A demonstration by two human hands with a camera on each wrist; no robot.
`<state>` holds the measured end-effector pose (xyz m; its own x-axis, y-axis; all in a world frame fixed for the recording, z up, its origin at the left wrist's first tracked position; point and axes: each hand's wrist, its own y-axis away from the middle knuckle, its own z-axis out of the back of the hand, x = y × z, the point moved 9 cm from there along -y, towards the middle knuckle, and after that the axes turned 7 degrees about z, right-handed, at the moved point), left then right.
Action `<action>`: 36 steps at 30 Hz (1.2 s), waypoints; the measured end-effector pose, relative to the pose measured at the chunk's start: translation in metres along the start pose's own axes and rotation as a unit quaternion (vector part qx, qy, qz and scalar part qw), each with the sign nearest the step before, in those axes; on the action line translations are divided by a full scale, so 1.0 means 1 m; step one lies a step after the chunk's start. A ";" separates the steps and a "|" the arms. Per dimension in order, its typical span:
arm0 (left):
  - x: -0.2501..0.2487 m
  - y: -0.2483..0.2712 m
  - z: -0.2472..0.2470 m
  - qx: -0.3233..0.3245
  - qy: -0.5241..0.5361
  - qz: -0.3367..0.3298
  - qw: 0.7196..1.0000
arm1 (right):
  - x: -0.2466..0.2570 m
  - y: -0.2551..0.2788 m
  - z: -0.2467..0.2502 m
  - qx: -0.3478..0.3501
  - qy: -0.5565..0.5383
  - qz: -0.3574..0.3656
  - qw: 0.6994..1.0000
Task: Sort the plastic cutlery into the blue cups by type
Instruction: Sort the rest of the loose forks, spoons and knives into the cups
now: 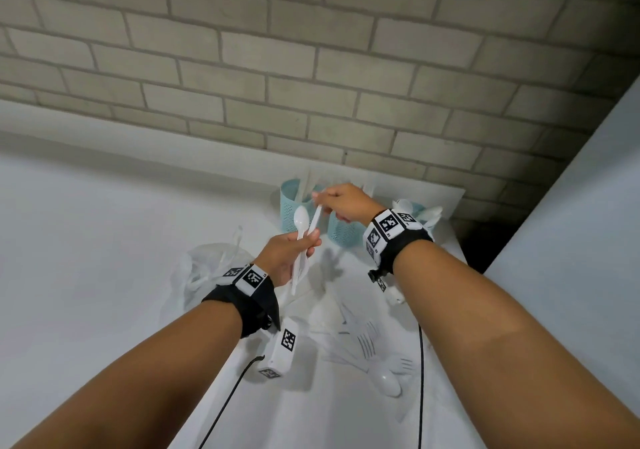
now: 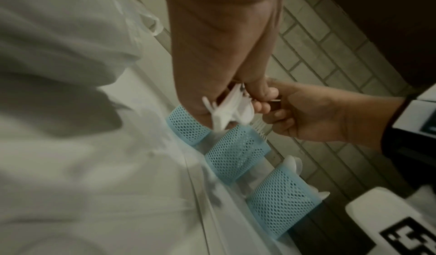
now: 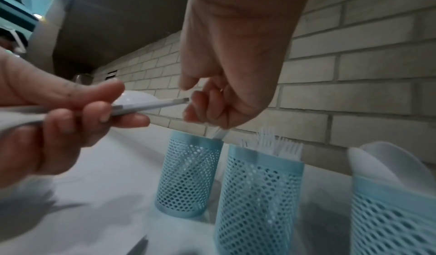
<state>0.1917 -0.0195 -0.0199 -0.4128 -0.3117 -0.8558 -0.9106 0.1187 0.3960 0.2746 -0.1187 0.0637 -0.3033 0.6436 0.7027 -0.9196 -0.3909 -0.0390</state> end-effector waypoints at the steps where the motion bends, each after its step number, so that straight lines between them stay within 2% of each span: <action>1: 0.001 0.001 -0.005 0.004 -0.009 0.002 1.000 | -0.008 0.006 -0.007 0.046 -0.010 -0.027 0.999; 3: 0.005 0.001 -0.015 0.018 -0.024 0.010 1.000 | -0.020 0.018 -0.010 0.080 -0.046 -0.057 0.994; 7: 0.021 0.004 -0.031 0.079 -0.063 0.067 0.993 | -0.045 0.036 0.020 -0.006 -0.140 -0.089 0.986; 10: 0.024 0.007 -0.033 0.080 -0.079 0.085 0.990 | -0.068 0.051 0.040 -0.035 -0.164 -0.118 0.979; 11: 0.022 0.005 -0.031 0.067 -0.072 0.075 0.992 | -0.074 0.056 0.041 -0.013 -0.145 -0.133 0.980; 13: 0.017 0.001 -0.027 0.041 -0.045 0.050 0.997 | -0.080 0.067 0.037 0.082 -0.040 -0.155 0.984; 16: 0.015 -0.004 -0.029 0.037 -0.027 0.032 0.998 | -0.074 0.082 0.020 0.227 0.091 -0.156 0.957; 18: 0.012 -0.004 -0.037 0.045 -0.023 0.017 0.999 | -0.069 0.082 0.009 0.260 0.126 -0.147 0.946; 21: 0.006 -0.001 -0.044 0.037 -0.018 0.002 0.999 | -0.069 0.073 0.005 0.256 0.131 -0.131 0.949; 26: 0.002 -0.005 -0.030 -0.014 -0.007 0.007 1.000 | -0.073 0.062 0.032 0.184 0.013 -0.158 0.970; 28: 0.002 -0.008 -0.028 -0.016 -0.018 0.020 1.000 | -0.068 0.051 0.048 0.097 -0.088 -0.157 0.979; 31: 0.001 -0.011 -0.032 0.006 -0.031 0.036 0.999 | -0.059 0.029 0.070 -0.063 -0.210 -0.099 0.971; 34: 0.002 -0.013 -0.034 0.012 0.001 0.047 0.999 | -0.058 0.016 0.088 -0.212 -0.225 -0.063 0.949; 36: 0.002 -0.015 -0.035 0.020 0.021 0.045 0.999 | -0.063 0.011 0.090 -0.270 -0.195 -0.064 0.941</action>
<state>0.2050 -0.0548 -0.0161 -0.4923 -0.3381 -0.8021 -0.8704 0.1850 0.4563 0.3063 -0.2225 0.0834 -0.1646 0.3303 0.9294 -0.9668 0.1329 -0.2184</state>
